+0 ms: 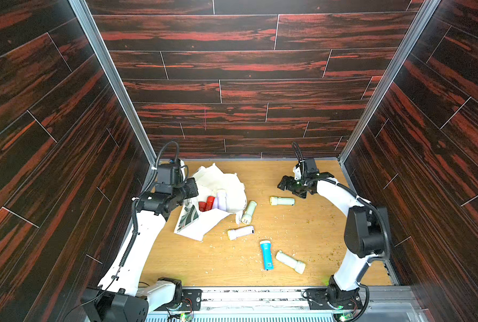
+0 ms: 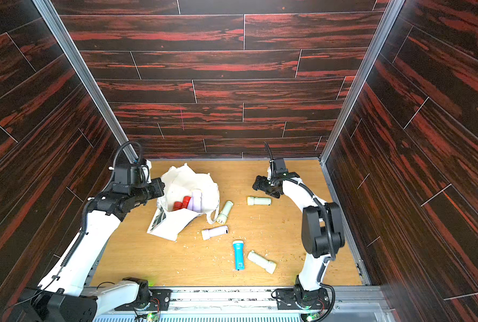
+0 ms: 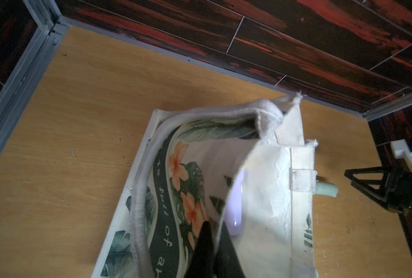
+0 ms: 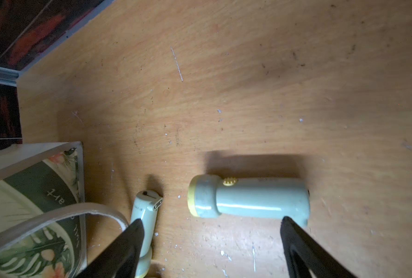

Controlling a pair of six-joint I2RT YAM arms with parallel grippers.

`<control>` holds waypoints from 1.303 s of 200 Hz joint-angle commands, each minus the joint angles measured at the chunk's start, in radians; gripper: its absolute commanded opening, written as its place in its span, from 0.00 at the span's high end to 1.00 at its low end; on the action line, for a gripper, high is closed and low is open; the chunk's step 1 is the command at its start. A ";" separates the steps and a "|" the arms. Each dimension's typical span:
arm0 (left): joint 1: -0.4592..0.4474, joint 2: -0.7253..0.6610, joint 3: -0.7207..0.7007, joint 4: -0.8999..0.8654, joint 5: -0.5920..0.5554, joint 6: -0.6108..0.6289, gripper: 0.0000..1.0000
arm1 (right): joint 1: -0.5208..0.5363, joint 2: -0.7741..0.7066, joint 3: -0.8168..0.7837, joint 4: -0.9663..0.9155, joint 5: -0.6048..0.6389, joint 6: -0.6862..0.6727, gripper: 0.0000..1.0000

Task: Put the flashlights into the tote bags
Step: Pick up the flashlight from the center of the board.

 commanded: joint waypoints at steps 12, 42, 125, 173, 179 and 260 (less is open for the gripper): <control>0.086 -0.013 -0.007 0.034 0.080 -0.061 1.00 | -0.012 0.094 0.088 -0.069 -0.038 -0.063 0.10; 0.131 0.014 -0.011 0.034 0.128 -0.086 1.00 | -0.014 0.136 0.112 -0.093 -0.044 -0.073 0.10; 0.142 0.019 -0.024 0.035 0.152 -0.082 1.00 | -0.047 0.204 0.113 -0.089 -0.159 -0.025 0.06; 0.142 0.027 -0.027 0.034 0.176 -0.083 1.00 | -0.049 0.182 0.062 -0.070 -0.170 -0.010 0.06; 0.142 0.028 -0.027 0.034 0.180 -0.083 1.00 | -0.048 0.179 0.056 -0.069 -0.169 -0.012 0.06; 0.142 0.031 -0.028 0.034 0.194 -0.082 1.00 | -0.047 0.127 -0.023 -0.035 -0.226 -0.017 0.06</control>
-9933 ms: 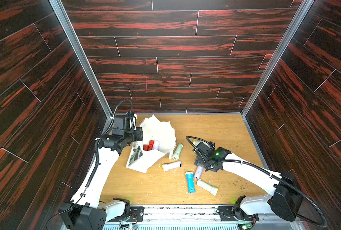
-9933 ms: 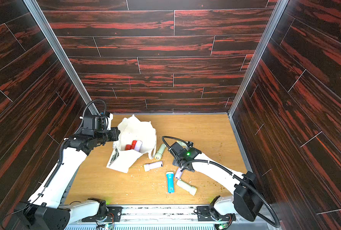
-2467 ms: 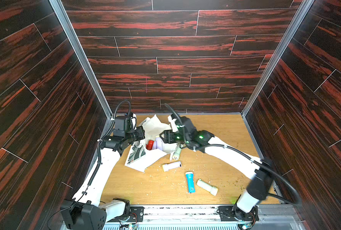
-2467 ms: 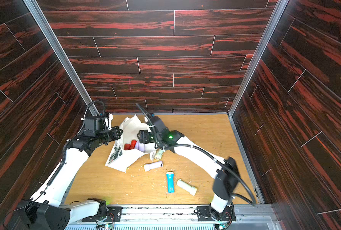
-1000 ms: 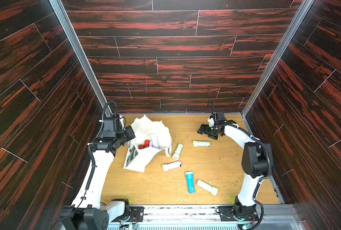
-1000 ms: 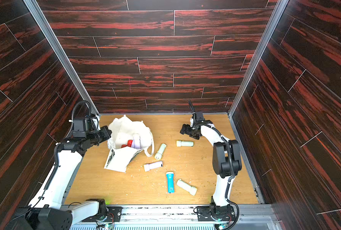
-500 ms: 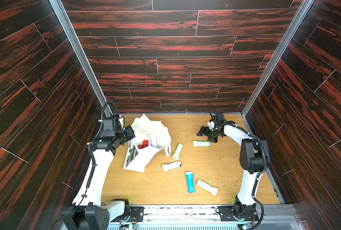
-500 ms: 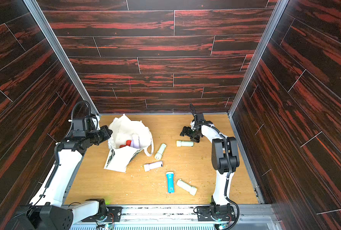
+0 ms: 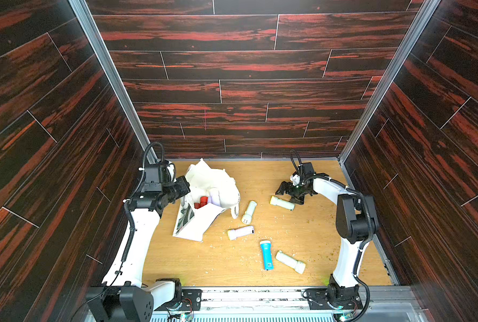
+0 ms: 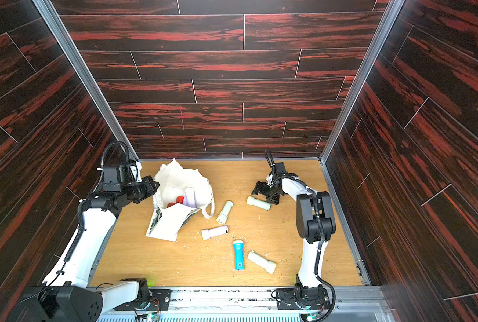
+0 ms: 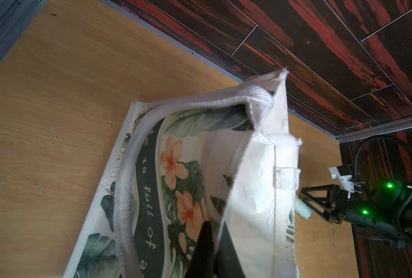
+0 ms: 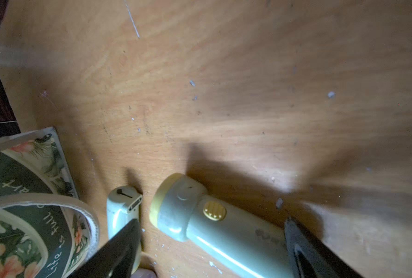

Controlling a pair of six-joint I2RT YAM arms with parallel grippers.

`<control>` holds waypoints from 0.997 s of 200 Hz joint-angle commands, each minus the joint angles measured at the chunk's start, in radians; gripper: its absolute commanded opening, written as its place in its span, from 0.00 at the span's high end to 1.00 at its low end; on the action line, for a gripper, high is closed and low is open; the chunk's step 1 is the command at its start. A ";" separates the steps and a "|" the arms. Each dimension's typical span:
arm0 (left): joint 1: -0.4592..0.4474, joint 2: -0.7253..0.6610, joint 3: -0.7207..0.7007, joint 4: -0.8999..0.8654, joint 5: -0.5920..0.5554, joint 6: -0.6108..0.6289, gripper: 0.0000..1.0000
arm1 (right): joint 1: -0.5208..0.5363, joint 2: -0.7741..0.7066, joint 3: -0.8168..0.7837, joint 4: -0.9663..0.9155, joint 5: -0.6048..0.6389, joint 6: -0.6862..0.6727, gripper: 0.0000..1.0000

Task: Put the flashlights into the tote bags
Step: Pick up the flashlight from the center of the board.

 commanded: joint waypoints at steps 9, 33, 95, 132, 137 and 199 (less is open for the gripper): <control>0.006 0.001 -0.012 0.005 0.013 -0.008 1.00 | 0.001 -0.047 -0.049 0.006 -0.064 0.000 0.06; 0.007 0.002 -0.013 0.042 0.017 -0.011 1.00 | 0.004 -0.070 -0.082 0.021 -0.064 0.003 0.07; 0.006 0.005 -0.017 0.045 0.020 -0.011 1.00 | 0.070 -0.077 -0.070 -0.030 0.055 -0.039 0.11; 0.008 0.003 -0.021 0.045 0.020 -0.012 1.00 | 0.135 -0.035 -0.001 -0.116 0.208 -0.089 0.17; 0.006 0.002 -0.020 0.045 0.019 -0.012 1.00 | 0.143 -0.029 0.009 -0.127 0.226 -0.096 0.18; 0.007 0.001 -0.023 0.042 0.018 -0.009 1.00 | 0.219 0.040 0.101 -0.230 0.434 -0.142 0.29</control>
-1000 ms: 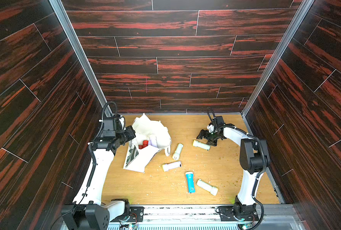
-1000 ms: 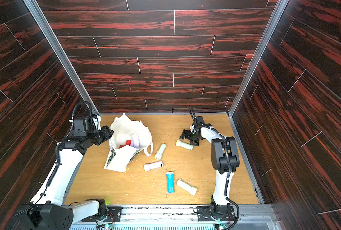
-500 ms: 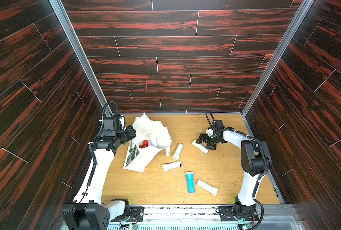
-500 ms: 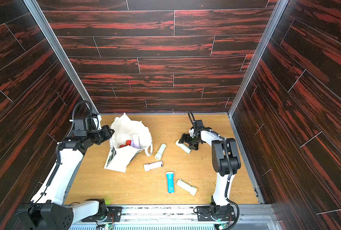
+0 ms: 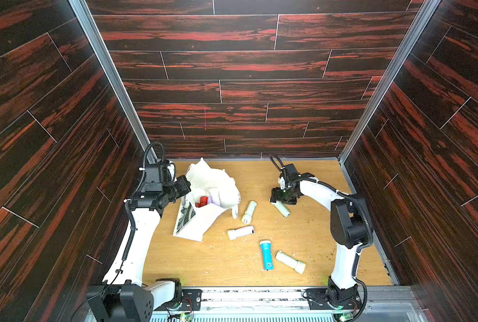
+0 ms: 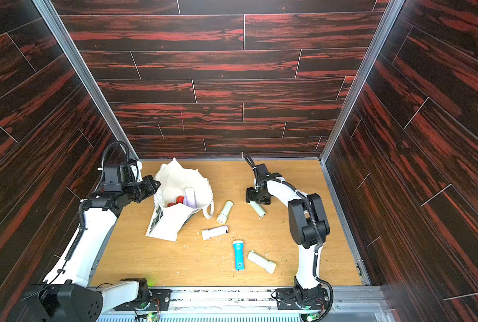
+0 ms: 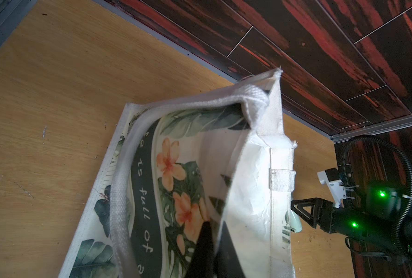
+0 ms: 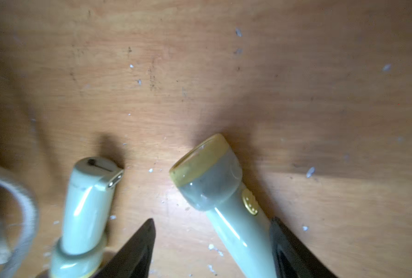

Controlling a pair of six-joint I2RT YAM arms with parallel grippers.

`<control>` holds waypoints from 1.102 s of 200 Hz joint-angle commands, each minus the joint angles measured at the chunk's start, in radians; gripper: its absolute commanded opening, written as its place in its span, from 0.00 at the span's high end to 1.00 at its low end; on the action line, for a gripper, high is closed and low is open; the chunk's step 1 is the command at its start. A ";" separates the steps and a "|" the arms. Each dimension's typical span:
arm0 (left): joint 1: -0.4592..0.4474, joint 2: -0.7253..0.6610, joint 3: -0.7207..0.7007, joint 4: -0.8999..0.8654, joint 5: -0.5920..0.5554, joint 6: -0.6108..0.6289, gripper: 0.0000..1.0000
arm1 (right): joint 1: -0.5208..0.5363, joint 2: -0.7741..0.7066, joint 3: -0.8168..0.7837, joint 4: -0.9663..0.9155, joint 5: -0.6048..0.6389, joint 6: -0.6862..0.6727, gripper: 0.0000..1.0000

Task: Put the flashlights into the tote bags
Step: Pick up the flashlight from the center of the board.

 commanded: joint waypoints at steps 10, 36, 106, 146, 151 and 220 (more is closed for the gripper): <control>0.007 -0.005 -0.013 0.013 0.005 -0.002 1.00 | 0.021 0.064 0.033 -0.091 0.119 -0.036 0.32; 0.008 -0.007 -0.014 0.012 0.004 -0.001 1.00 | 0.028 0.077 0.048 -0.107 0.140 -0.046 0.38; 0.008 -0.010 -0.015 0.010 0.002 0.000 1.00 | 0.040 0.122 0.080 -0.134 0.182 -0.053 0.45; 0.008 -0.010 -0.016 0.010 0.003 0.000 1.00 | 0.042 0.138 0.088 -0.137 0.179 -0.054 0.46; 0.008 -0.009 -0.016 0.010 0.002 0.000 1.00 | 0.043 0.141 0.089 -0.136 0.177 -0.054 0.46; 0.008 -0.009 -0.016 0.008 0.001 0.001 1.00 | 0.042 0.157 0.094 -0.134 0.175 -0.054 0.44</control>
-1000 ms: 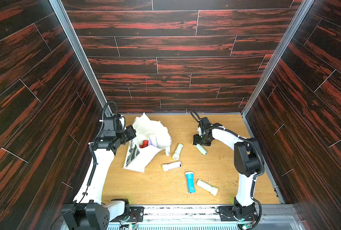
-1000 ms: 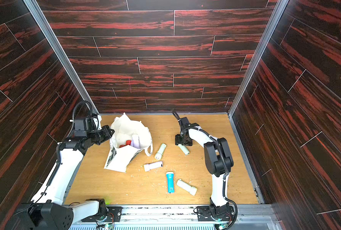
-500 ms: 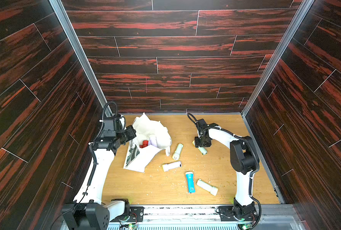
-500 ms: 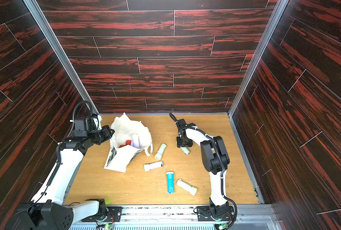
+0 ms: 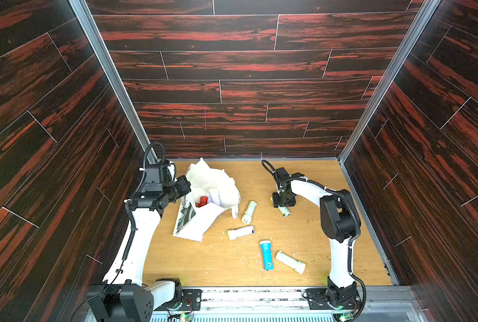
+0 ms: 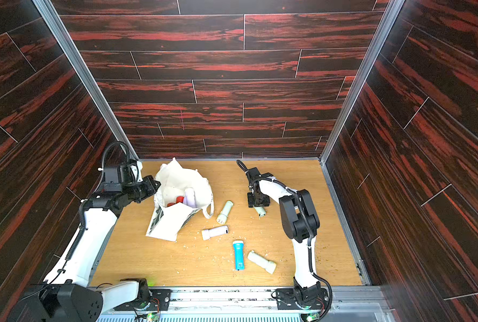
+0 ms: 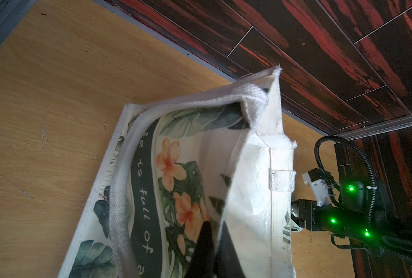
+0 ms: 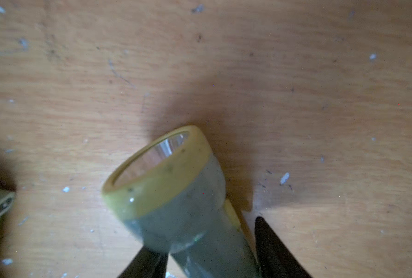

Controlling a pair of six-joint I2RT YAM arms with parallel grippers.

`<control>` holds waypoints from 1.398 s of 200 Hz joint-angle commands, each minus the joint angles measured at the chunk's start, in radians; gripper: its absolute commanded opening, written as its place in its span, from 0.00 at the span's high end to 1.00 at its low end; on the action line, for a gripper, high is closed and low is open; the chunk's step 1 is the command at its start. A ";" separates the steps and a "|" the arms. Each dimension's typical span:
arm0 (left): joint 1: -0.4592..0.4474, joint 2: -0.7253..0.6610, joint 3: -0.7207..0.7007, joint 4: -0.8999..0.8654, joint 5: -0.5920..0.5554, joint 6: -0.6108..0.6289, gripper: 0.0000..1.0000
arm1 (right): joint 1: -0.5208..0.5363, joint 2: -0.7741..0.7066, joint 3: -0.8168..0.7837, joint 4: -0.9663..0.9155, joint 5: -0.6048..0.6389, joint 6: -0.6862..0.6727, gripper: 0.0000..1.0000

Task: Put the flashlights into the tote bags
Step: Pick up the flashlight from the center of the board, then place the flashlight in the canvas bag.

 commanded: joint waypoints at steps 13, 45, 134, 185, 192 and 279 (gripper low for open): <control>0.008 -0.009 -0.010 0.002 0.001 0.000 1.00 | 0.008 0.050 0.023 -0.025 0.000 -0.006 0.45; 0.007 -0.008 -0.008 0.001 0.003 0.000 1.00 | 0.008 0.039 0.016 -0.020 0.012 -0.001 0.54; 0.008 -0.008 -0.016 0.099 0.234 0.027 1.00 | 0.008 -0.171 -0.059 0.038 0.015 0.053 0.78; 0.007 0.014 -0.030 0.146 0.324 0.022 1.00 | 0.079 -0.400 -0.120 0.140 -0.054 0.080 0.97; 0.007 0.014 -0.035 0.157 0.337 0.018 1.00 | 0.099 -0.428 -0.126 0.163 -0.077 0.076 0.97; -0.012 0.032 -0.049 0.198 0.387 -0.015 1.00 | 0.355 -0.464 -0.051 0.328 -0.255 -0.023 1.00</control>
